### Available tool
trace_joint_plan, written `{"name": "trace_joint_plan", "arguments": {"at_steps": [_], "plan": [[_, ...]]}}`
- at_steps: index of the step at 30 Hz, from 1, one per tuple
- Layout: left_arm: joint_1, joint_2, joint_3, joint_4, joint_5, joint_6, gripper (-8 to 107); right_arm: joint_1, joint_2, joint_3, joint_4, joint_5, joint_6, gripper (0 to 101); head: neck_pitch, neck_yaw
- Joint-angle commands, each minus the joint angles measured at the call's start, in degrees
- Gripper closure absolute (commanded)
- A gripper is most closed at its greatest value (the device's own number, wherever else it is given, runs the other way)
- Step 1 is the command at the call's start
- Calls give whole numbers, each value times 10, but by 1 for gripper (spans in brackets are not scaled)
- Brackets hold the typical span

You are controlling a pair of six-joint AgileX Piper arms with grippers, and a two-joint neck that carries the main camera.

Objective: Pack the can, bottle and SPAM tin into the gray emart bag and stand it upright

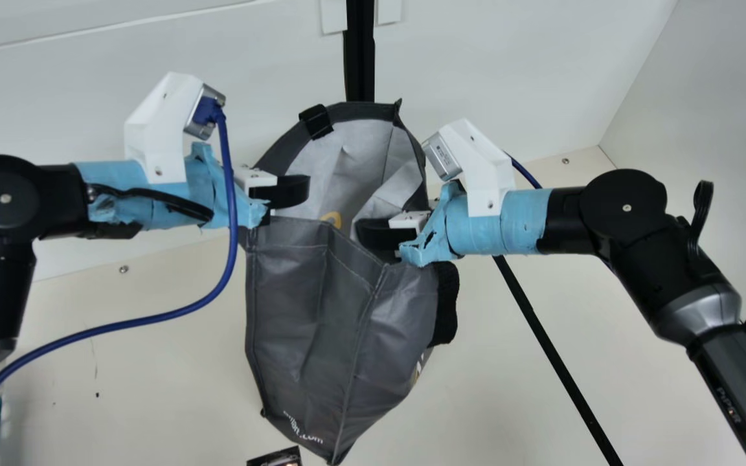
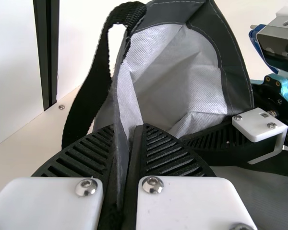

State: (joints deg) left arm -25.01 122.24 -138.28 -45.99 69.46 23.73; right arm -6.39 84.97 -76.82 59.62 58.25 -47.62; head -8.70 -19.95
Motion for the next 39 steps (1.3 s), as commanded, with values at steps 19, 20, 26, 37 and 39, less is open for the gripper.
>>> {"name": "trace_joint_plan", "arguments": {"at_steps": [19,20,26,37,39], "plan": [[0,0,0,0,-4,0,89,-1,-1,1,0,1,-2,101,-13,0],[0,0,0,0,-4,0,86,-1,-1,1,0,1,-2,101,-13,0],[0,0,0,0,-4,0,66,-1,-1,1,0,1,-2,101,-13,0],[0,0,0,0,-4,0,29,-1,-1,1,-1,1,-2,101,-13,0],[0,0,0,0,-4,0,22,-1,-1,1,-1,1,-2,101,-13,0]]}}
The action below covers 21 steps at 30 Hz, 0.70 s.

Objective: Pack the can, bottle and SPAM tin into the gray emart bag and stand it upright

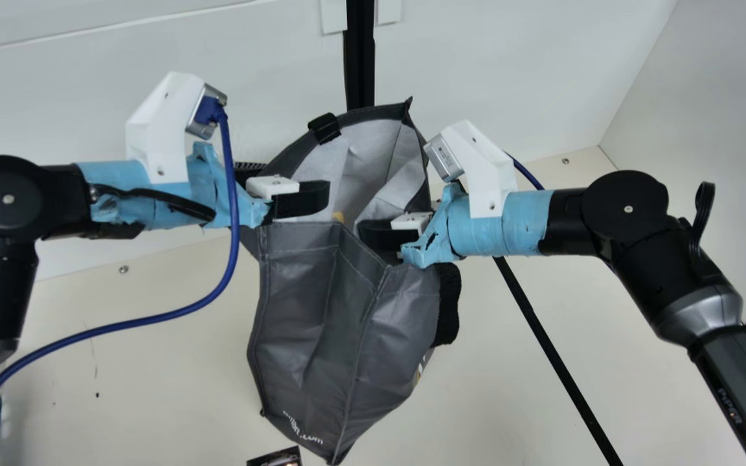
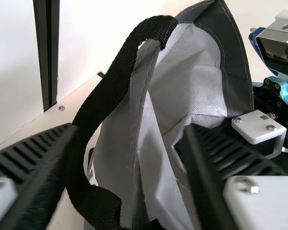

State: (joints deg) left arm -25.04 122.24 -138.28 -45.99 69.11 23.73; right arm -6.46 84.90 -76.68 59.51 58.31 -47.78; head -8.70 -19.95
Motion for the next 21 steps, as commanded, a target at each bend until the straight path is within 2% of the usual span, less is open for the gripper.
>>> {"name": "trace_joint_plan", "arguments": {"at_steps": [1,2,3,4,14,21], "plan": [[0,0,0,0,0,0,19,0,0,0,0,0,0,101,-13,0],[0,0,0,0,0,0,16,0,0,0,-1,0,0,101,-13,0],[-3,-31,49,-3,-15,11,12,0,0,0,-1,0,0,101,-13,0],[-3,-31,49,-4,-15,12,9,0,0,0,-1,0,0,101,-13,0],[5,-79,121,-56,-45,72,9,0,0,0,-1,-1,0,101,-13,0],[15,-112,149,-68,-53,99,9,0,0,0,-1,-1,0,101,-13,0]]}}
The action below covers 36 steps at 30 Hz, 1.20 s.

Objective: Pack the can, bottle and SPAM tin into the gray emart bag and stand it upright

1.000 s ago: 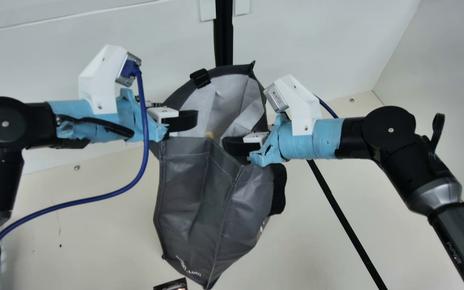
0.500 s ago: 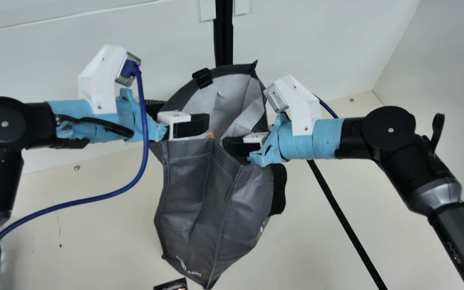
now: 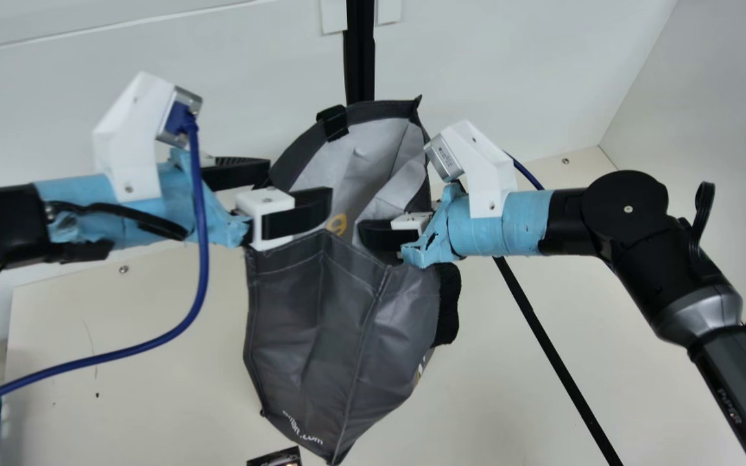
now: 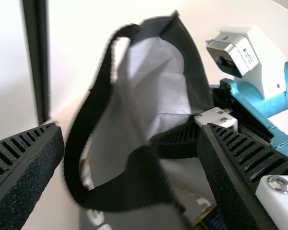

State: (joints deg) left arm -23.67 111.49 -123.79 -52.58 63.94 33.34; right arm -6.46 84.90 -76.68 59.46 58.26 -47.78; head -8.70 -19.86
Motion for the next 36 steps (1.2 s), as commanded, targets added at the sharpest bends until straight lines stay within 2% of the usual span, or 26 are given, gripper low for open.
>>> {"name": "trace_joint_plan", "arguments": {"at_steps": [1,15,20,28,36], "plan": [[4,-9,8,-2,-2,5,9,0,0,0,0,0,0,101,-13,-1],[53,-95,79,-16,-31,34,9,0,0,0,0,0,0,101,-13,-1],[71,-130,111,1,-42,32,9,0,0,0,0,0,0,101,-13,-1],[95,-182,160,72,-53,4,9,0,0,0,0,0,0,101,-13,-1],[112,-225,202,186,-52,-56,9,0,0,0,0,0,0,101,-13,-1]]}}
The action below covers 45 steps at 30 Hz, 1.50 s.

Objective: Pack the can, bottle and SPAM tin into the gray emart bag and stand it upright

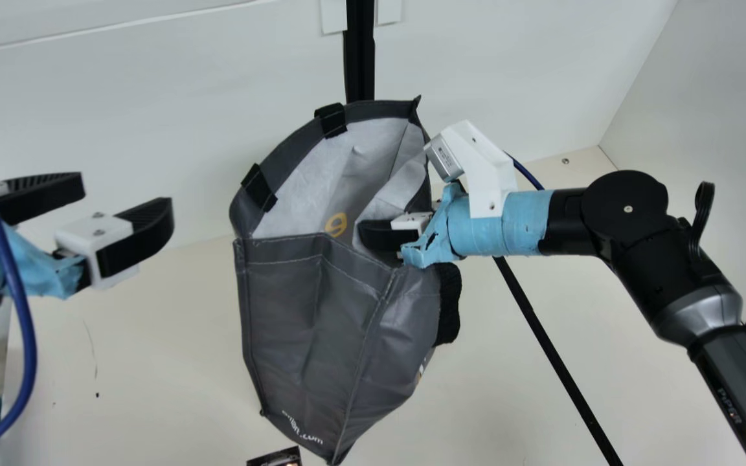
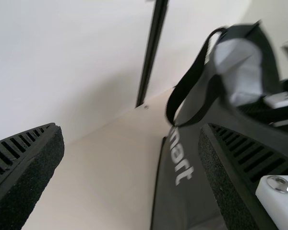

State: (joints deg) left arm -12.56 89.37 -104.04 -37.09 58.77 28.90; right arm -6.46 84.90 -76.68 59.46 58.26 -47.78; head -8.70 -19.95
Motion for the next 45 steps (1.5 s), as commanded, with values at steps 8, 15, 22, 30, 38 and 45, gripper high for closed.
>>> {"name": "trace_joint_plan", "arguments": {"at_steps": [8,15,22,30,38,45], "plan": [[16,-38,41,129,10,-67,9,0,0,0,0,0,0,101,-13,0],[16,-57,66,275,40,-154,9,0,0,0,0,0,0,101,-13,0],[9,-64,78,309,52,-181,9,0,0,0,0,0,0,101,-13,0],[9,-64,78,320,53,-182,9,0,0,0,0,0,0,101,-13,0],[9,-64,78,320,53,-182,9,3,-15,8,-5,1,9,101,-13,0],[9,-64,78,320,53,-182,9,-9,-22,5,-25,-3,22,101,-13,0]]}}
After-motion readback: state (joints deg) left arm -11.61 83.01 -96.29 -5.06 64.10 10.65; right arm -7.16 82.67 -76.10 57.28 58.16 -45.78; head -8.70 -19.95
